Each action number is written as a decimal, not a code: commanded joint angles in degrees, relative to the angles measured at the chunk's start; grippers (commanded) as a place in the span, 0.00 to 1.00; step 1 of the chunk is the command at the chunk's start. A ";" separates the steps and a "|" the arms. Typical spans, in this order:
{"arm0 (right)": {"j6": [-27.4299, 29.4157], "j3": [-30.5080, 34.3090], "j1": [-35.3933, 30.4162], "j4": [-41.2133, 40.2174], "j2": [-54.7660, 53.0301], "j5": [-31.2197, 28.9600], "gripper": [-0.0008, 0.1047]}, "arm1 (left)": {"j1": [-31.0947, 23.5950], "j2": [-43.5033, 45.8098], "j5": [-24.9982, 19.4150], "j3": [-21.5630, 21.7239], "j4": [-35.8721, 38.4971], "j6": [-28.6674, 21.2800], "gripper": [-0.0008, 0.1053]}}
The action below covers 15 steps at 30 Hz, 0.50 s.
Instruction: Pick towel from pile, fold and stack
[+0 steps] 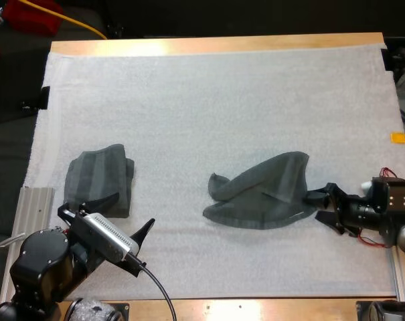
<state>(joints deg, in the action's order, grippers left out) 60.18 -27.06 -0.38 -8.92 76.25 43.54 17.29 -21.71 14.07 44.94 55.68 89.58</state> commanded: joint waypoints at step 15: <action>-2.58 0.66 8.90 0.05 2.67 -9.97 0.68 | 0.23 -0.14 -0.13 0.25 -0.23 0.57 0.66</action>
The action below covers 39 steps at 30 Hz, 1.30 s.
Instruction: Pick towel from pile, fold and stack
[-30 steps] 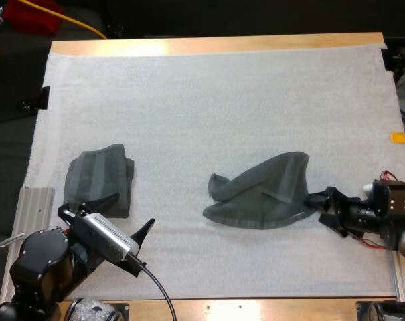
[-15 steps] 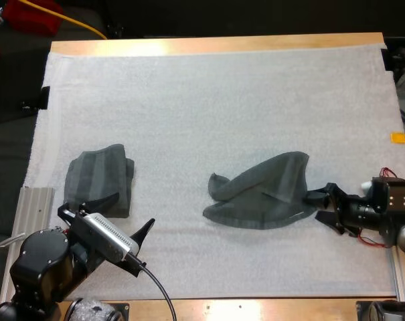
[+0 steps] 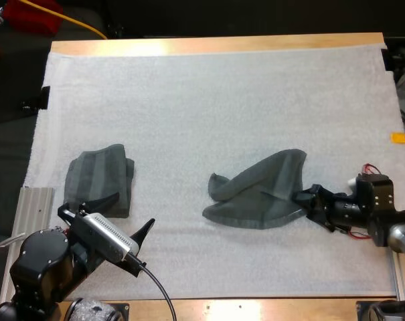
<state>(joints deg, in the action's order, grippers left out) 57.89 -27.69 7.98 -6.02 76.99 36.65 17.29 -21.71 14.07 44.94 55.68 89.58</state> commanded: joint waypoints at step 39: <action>1.13 1.29 1.04 -2.84 -0.73 -11.52 0.03 | 0.23 -0.14 -0.13 0.25 -0.23 0.57 0.66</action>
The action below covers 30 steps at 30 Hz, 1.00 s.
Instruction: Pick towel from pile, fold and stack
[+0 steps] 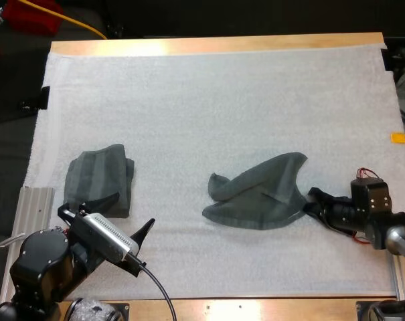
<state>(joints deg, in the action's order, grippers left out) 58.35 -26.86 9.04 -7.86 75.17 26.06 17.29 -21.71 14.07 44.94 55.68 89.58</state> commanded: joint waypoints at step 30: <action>10.38 0.46 2.66 -24.46 -20.77 -15.63 0.03 | 0.23 -23.67 21.84 0.25 -0.23 15.63 0.66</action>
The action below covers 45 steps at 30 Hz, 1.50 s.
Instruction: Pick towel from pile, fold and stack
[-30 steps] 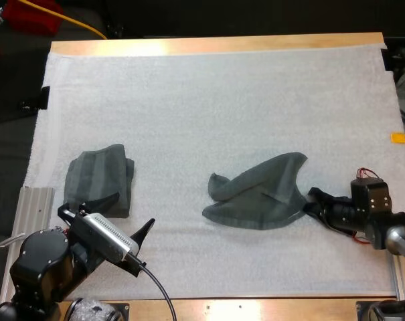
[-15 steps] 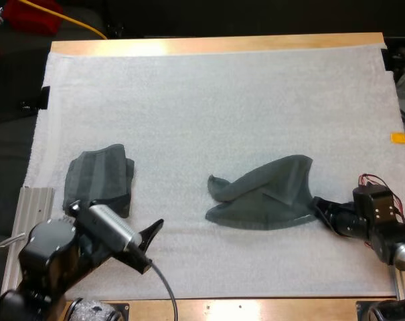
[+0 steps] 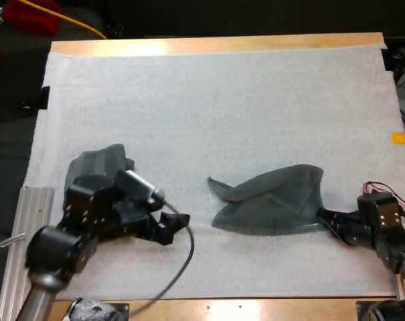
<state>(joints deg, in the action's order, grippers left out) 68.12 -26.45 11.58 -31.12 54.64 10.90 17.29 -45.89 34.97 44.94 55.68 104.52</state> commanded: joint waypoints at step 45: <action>0.61 0.06 0.12 -1.20 -0.24 -0.36 0.03 | 7.50 -30.17 0.39 -5.74 -19.12 3.62 0.66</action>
<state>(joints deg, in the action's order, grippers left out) 68.12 -26.45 11.58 -31.48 54.64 10.90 24.65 -75.95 35.41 39.28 37.23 108.03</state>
